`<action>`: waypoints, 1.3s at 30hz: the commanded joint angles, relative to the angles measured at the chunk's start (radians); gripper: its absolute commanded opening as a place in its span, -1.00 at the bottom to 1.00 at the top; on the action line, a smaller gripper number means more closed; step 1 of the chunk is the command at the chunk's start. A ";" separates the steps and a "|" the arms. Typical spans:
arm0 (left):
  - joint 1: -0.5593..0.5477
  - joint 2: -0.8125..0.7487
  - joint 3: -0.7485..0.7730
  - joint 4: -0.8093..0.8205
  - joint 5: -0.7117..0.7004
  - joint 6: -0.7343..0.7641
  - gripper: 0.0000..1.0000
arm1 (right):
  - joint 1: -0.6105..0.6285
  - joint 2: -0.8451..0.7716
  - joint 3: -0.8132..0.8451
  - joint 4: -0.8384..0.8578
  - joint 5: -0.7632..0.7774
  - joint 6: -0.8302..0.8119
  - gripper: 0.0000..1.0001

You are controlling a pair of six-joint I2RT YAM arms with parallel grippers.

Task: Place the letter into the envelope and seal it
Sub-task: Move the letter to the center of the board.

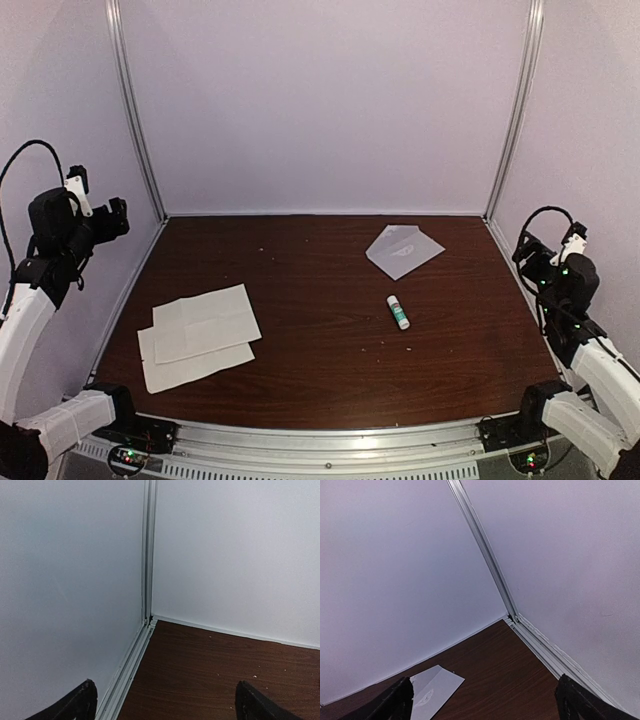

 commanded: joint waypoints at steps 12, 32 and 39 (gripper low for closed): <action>0.004 0.039 -0.018 0.053 0.102 0.018 0.95 | 0.002 0.019 0.109 -0.100 -0.089 -0.027 1.00; -0.022 0.078 -0.445 0.168 0.380 -0.479 0.95 | 0.006 0.126 0.139 -0.053 -0.393 -0.060 1.00; -0.022 0.109 -0.528 0.188 0.364 -0.510 0.95 | 0.008 0.142 0.121 -0.033 -0.408 -0.055 1.00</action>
